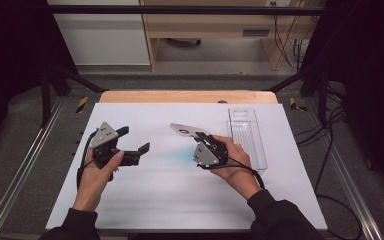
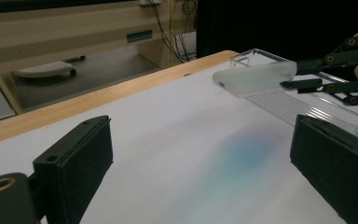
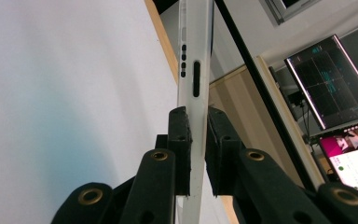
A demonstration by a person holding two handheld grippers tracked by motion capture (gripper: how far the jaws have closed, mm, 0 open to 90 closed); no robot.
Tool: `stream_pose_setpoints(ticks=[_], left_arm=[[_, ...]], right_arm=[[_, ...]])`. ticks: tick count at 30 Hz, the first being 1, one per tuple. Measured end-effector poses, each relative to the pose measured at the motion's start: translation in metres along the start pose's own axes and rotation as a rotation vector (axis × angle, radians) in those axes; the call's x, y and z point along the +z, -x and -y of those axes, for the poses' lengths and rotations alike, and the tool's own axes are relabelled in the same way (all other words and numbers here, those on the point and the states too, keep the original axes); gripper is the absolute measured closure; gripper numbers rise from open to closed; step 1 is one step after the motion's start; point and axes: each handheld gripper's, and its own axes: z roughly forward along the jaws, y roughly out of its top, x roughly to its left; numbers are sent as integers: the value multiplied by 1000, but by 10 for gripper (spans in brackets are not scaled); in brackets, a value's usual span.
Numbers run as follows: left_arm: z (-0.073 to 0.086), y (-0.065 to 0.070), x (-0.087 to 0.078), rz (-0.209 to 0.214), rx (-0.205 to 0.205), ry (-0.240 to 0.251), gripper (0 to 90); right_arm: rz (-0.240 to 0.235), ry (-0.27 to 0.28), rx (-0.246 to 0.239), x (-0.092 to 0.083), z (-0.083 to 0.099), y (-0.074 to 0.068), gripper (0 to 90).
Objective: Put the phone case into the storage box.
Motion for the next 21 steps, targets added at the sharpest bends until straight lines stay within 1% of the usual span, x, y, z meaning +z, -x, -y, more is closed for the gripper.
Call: stream_pose_setpoints(ticks=[2, 4, 6, 9, 10, 12, 14, 17, 19, 21], left_arm=[[11, -1, 0, -7, -20, 21, 53], [22, -3, 0, -23, -41, 27, 54], [32, -5, 1, -36, -47, 34, 58], [42, -7, -1, -55, -42, 51, 58], [44, -5, -1, -59, -31, 50, 58], [49, 0, -1, -53, -5, 43, 58], [53, 5, -1, -43, 10, 42, 55], [59, 7, -1, -59, 3, 50, 54], [62, 8, -2, -78, 15, 50, 54], [65, 9, -3, -79, 13, 62, 54]], right_arm=[[-4, -1, 31, 0, 2, 4, 818], [-6, -7, 56, 1, 5, 8, 818], [-9, -10, 84, 1, 7, 12, 817], [-24, -11, 141, 2, 10, 20, 817], [-29, -10, 163, 2, 11, 23, 817], [-43, -8, 195, 2, 11, 28, 817], [-51, -5, 237, 1, 11, 33, 817], [-51, 0, 313, 2, 11, 42, 817], [-53, 9, 355, 2, 12, 48, 817], [-51, 13, 389, 3, 13, 54, 817]])
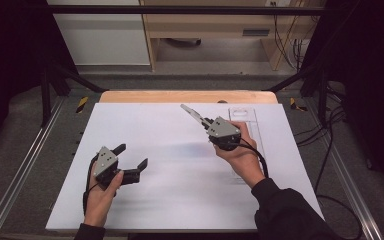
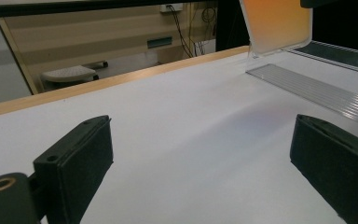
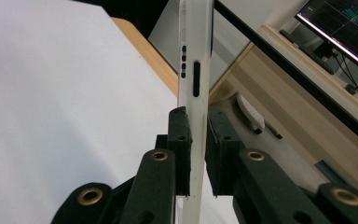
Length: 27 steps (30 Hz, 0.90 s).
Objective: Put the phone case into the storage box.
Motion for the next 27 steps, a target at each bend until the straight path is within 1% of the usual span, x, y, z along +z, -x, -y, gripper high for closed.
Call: stream_pose_setpoints(ticks=[2, 5, 7, 8, 10, 11, 15, 22, 27], left_arm=[[3, 0, -2, -5, -1, 3, 54], [7, -1, -6, -14, -19, 14, 54], [10, -1, -9, -17, -21, 11, 54], [12, -2, -11, -20, -29, 10, 54], [15, -3, -13, -27, -38, 11, 53], [17, -4, -15, -29, -44, 10, 54], [22, -6, -20, -43, -52, 18, 53], [23, -8, -25, -57, -54, 43, 50], [25, -7, -24, -56, -49, 37, 50]], right_arm=[[1, 2, 38, 1, 0, 6, 817], [7, 7, 74, 3, 1, 15, 817], [11, 15, 97, 4, 2, 19, 817], [13, 21, 106, 4, 2, 21, 817], [15, 35, 138, 3, 3, 25, 817], [16, 37, 145, 3, 3, 27, 817], [22, 49, 201, 1, 7, 35, 817], [42, 72, 250, -4, 11, 50, 817], [59, 88, 294, -9, 16, 58, 817]])
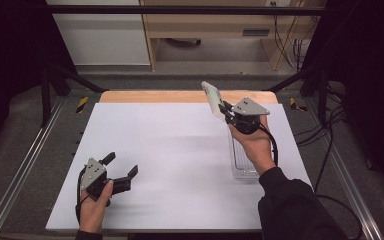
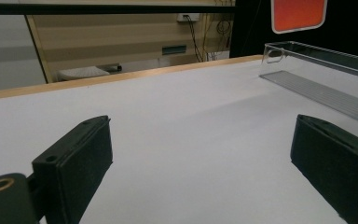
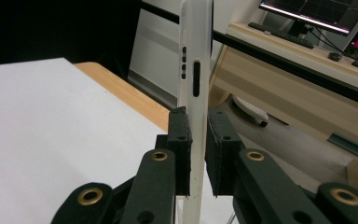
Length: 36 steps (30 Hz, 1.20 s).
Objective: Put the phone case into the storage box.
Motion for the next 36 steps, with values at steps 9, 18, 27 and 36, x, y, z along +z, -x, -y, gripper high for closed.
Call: stream_pose_setpoints(ticks=[9, 18, 27, 36], left_arm=[[2, -2, 0, -2, -8, 4, 49], [2, -6, -2, -12, -20, 7, 49], [2, -6, -2, -11, -17, 7, 49], [2, -8, -4, -10, -19, 24, 46]], right_arm=[[31, 30, 61, -10, 2, 17, 817], [68, 35, 126, -17, 10, 36, 817], [117, -14, 180, -18, 27, 56, 817], [151, -75, 229, -8, 47, 64, 817]])
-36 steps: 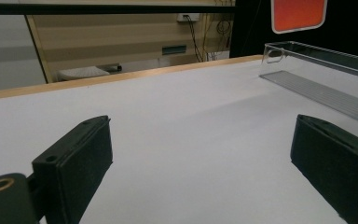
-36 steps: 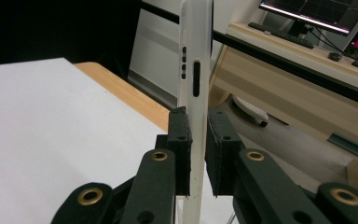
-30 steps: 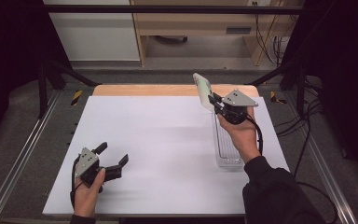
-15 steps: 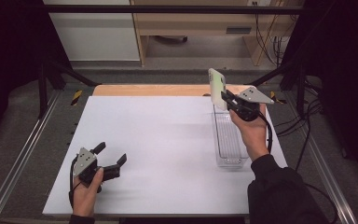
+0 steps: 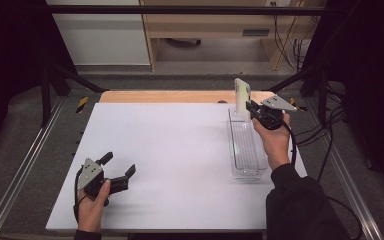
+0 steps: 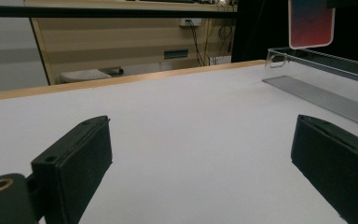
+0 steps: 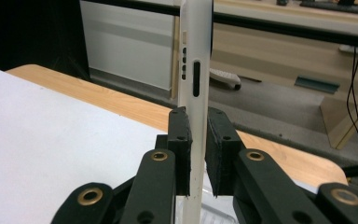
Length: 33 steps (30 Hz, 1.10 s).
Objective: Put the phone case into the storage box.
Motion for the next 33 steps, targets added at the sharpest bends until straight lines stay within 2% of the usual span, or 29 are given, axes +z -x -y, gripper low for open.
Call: stream_pose_setpoints(ticks=[4, 17, 33], left_arm=[[0, -2, -1, -5, -11, 7, 47], [0, 0, -1, 1, -7, 4, 46], [-1, -1, -2, 2, -15, 22, 34]], right_arm=[[3, -15, 24, 4, 5, 2, 817], [-8, -62, 74, 19, 12, -2, 816], [-13, -134, 79, 30, 20, -5, 816]])
